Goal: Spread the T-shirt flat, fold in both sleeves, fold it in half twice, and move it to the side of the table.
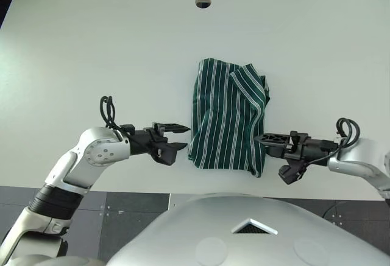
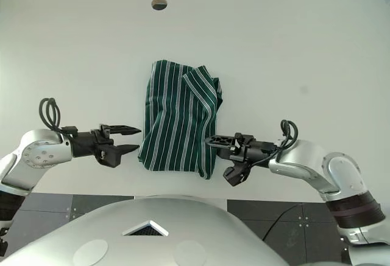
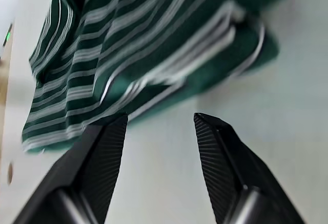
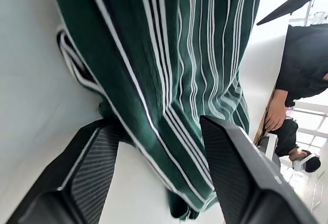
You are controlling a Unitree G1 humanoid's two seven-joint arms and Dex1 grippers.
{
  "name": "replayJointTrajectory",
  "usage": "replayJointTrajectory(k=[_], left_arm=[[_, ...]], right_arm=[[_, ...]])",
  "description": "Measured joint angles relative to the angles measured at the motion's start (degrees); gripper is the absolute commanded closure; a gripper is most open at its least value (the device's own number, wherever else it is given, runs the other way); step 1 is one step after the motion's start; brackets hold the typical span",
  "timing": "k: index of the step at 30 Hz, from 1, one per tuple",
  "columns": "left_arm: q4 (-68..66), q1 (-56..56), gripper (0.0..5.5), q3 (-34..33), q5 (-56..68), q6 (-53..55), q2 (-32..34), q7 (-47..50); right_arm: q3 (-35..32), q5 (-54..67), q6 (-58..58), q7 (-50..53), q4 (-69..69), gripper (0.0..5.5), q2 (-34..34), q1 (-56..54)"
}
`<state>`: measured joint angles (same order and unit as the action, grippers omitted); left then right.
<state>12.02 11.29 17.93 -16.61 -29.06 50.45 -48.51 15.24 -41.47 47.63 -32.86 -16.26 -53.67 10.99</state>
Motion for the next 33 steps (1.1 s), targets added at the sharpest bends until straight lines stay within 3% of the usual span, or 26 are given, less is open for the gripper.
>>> replayJointTrajectory(k=[9,14,22,27,33], left_arm=[[-1.36,-3.42,3.07,5.3,2.92,-1.82,-1.43,-2.87],[-2.8,-5.47,3.32,7.33,3.32,-2.27,-2.82,-3.03],[-4.37,-5.77,4.72,8.83,4.2,-2.72,-2.81,-3.73],[-5.01,-5.94,5.33,8.73,10.13,0.17,-2.54,-7.44],[-1.19,-7.52,5.33,3.44,32.65,19.24,-1.73,-15.09]], right_arm=[[4.68,0.76,0.82,-3.06,0.03,2.69,-0.44,-3.87],[8.2,1.63,0.13,-6.94,0.39,3.77,-0.44,-6.96],[10.41,8.58,-8.0,-17.09,-2.22,5.34,-0.82,-7.98],[9.46,22.13,-19.84,-21.7,-2.85,5.4,0.29,-7.56],[4.88,41.8,-30.8,-23.73,3.41,5.4,3.4,-4.77]])
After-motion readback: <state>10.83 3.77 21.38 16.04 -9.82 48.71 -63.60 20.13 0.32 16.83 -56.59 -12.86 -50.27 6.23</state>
